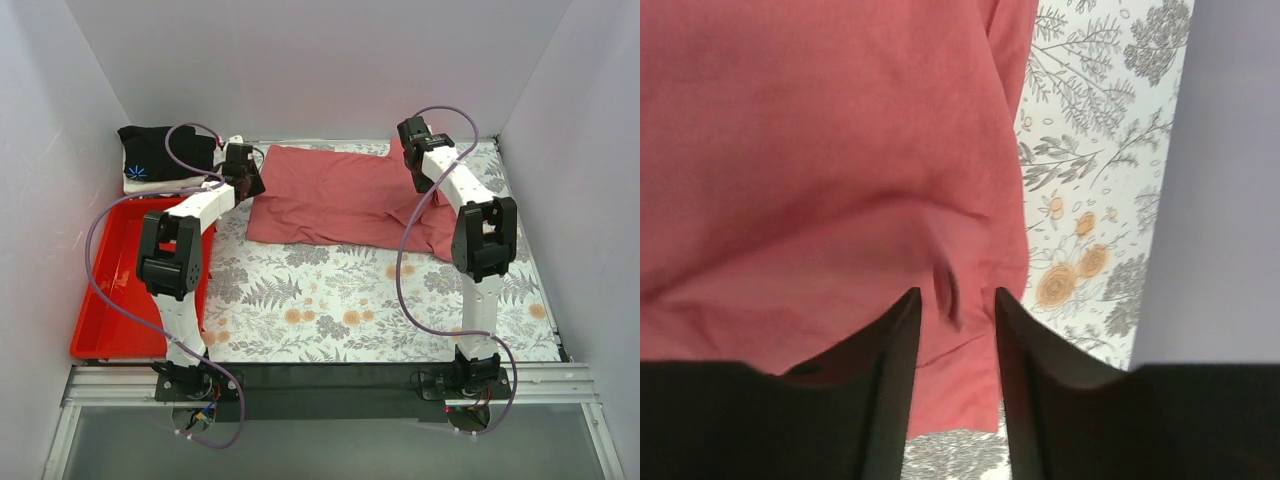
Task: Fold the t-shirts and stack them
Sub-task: Fold the tshirt
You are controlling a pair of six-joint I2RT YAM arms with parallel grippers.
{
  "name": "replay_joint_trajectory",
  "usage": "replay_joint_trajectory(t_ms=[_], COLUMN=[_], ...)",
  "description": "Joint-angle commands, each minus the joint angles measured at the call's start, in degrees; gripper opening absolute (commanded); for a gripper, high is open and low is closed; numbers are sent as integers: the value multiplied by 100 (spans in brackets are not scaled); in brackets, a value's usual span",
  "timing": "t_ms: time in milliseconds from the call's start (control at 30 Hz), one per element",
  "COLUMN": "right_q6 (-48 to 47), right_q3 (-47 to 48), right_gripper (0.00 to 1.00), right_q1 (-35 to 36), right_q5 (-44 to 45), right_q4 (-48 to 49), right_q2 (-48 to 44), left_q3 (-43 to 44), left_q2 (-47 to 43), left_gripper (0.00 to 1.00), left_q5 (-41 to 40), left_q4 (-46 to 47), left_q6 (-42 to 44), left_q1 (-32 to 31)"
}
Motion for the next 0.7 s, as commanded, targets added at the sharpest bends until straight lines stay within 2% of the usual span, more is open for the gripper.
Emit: replay_joint_trajectory(t_ms=[0, 33, 67, 133, 267, 467, 600, 667], right_q6=[-1, 34, 113, 210, 465, 615, 580, 580], right_q3=[268, 225, 163, -273, -1592, -3832, -4511, -4670], right_gripper=[35, 47, 51, 59, 66, 64, 64, 64], right_q1=[-32, -33, -41, -50, -190, -935, -1315, -1447], right_q5=[241, 232, 215, 128, -215, -1506, -2157, -2430], right_q4=[87, 96, 105, 192, 622, 1834, 2205, 2371], right_q2=[-26, -79, -227, -482, -1377, -2520, -2944, -3067], left_q3=[328, 319, 284, 83, -706, -2456, -3318, -3390], left_q2=[-60, -104, -243, -446, -1217, -2307, -2784, -2872], left_gripper=[50, 59, 69, 77, 78, 78, 78, 78], left_q5=[-415, -555, -591, -670, -662, -530, 92, 287], left_q4=[-258, -276, -276, -250, -135, 304, 883, 1130], left_q6=[66, 49, 57, -13, -188, -513, -672, -637], left_q1=[58, 58, 49, 14, -82, -162, -171, -188])
